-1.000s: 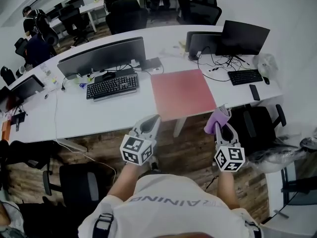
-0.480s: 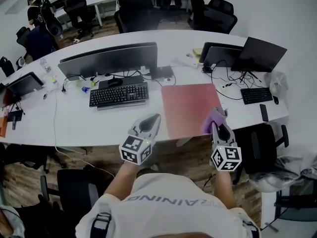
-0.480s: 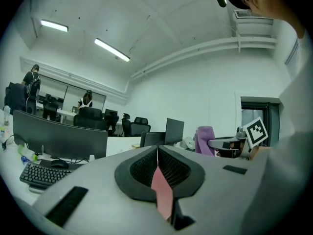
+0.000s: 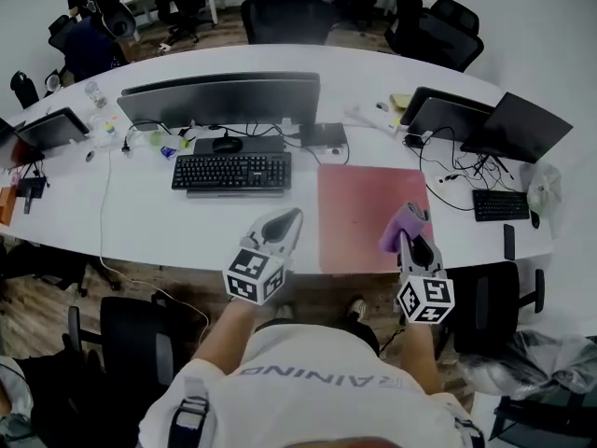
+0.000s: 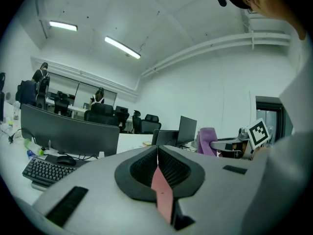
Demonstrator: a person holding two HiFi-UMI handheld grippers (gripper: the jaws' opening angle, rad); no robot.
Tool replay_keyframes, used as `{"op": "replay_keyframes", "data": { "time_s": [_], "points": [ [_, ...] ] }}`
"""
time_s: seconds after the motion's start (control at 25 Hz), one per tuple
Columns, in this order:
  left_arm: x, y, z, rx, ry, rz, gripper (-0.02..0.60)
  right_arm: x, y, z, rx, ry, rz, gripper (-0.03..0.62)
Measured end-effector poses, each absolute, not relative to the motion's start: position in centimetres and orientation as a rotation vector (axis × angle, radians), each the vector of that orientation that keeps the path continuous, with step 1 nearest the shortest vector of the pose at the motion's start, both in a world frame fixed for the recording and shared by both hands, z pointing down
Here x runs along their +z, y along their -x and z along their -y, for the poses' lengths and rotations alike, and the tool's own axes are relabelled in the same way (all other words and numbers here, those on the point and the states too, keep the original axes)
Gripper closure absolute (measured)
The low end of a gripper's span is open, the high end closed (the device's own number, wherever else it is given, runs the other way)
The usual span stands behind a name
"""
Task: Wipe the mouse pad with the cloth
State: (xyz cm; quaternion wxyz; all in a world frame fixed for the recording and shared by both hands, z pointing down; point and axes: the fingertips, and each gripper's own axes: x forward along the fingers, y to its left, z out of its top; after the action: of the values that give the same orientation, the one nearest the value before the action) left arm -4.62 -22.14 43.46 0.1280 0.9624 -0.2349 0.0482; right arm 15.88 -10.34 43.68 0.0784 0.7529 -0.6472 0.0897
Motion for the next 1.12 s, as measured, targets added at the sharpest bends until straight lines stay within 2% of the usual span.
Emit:
{"op": "replay_keyframes", "data": {
  "time_s": [0.68, 1.12],
  "points": [
    [44.1, -8.8, 22.3, 0.163, -2.613, 1.116, 0.549, 49.1, -35.2, 16.7, 0.430, -1.983, 2.213, 0.500],
    [46.5, -8.9, 24.5, 0.201, -2.542, 1.174, 0.549, 53.3, -30.1, 22.5, 0.562, -1.707, 2.313, 0.500]
  ]
}}
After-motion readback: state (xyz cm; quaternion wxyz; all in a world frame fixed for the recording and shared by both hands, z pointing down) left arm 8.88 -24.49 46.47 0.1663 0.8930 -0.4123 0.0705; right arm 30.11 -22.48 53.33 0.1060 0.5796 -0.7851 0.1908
